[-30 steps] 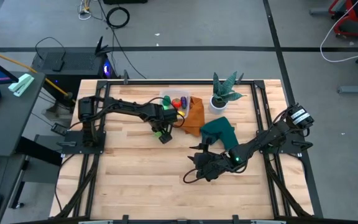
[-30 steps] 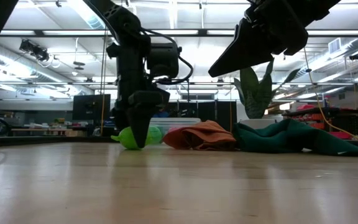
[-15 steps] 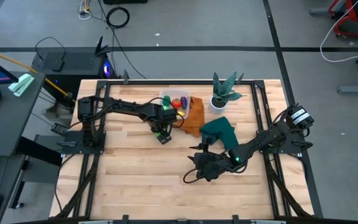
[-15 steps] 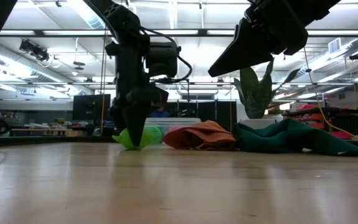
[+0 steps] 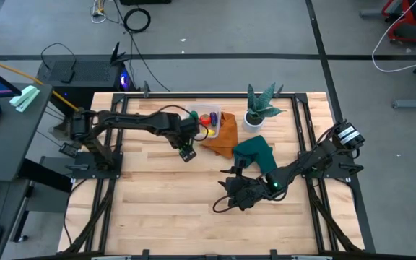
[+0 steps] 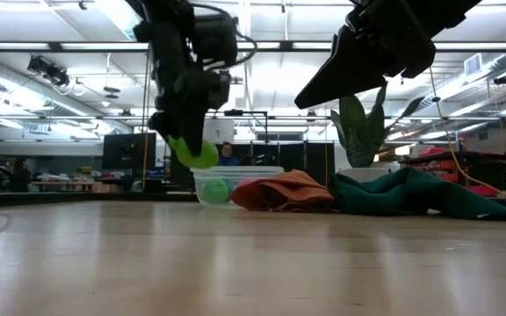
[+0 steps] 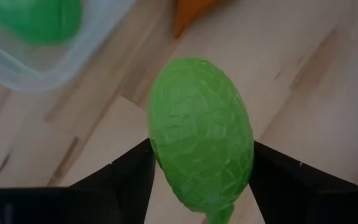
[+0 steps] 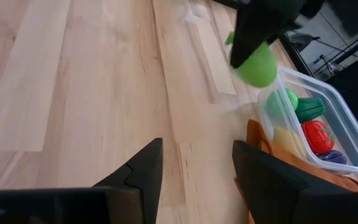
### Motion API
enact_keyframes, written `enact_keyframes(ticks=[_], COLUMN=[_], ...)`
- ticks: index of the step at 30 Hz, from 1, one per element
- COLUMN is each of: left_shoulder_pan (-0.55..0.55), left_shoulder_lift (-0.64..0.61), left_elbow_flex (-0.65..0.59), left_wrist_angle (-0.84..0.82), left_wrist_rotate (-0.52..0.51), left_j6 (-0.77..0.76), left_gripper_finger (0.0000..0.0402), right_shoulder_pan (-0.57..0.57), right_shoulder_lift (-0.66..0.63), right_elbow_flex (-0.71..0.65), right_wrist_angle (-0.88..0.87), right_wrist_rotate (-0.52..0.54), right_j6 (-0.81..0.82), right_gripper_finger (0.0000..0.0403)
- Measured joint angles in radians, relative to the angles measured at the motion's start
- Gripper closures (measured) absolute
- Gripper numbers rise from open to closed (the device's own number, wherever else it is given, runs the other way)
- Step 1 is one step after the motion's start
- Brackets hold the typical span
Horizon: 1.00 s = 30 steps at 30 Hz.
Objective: Pick and placing Produce into tupperware
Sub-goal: Put the green melon into the transparent container
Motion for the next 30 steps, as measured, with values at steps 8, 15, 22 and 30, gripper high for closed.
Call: enact_keyframes(ticks=[8, 15, 22, 30], left_shoulder_pan=[0.032, 0.104, 0.162, 0.201], left_shoulder_lift=[-0.090, -0.079, -0.079, -0.079], left_elbow_flex=[0.000, 0.000, 0.000, 0.000], left_wrist_angle=[0.062, 0.180, 0.192, 0.186], left_wrist_rotate=[-0.020, -0.021, 0.003, 0.019], left_j6=[-0.022, -0.022, 0.005, 0.032], left_gripper_finger=[0.0166, 0.0167, 0.0173, 0.0172], right_shoulder_pan=[0.000, 0.000, -0.006, -0.047], right_shoulder_lift=[0.000, 0.000, 0.000, 0.000], right_elbow_flex=[0.000, 0.000, 0.003, 0.080], right_wrist_angle=[0.000, 0.002, -0.004, -0.068], right_wrist_rotate=[0.000, 0.000, 0.029, 0.128], right_j6=[0.000, 0.000, -0.052, -0.141], right_gripper_finger=[0.0245, 0.0245, 0.0245, 0.0245])
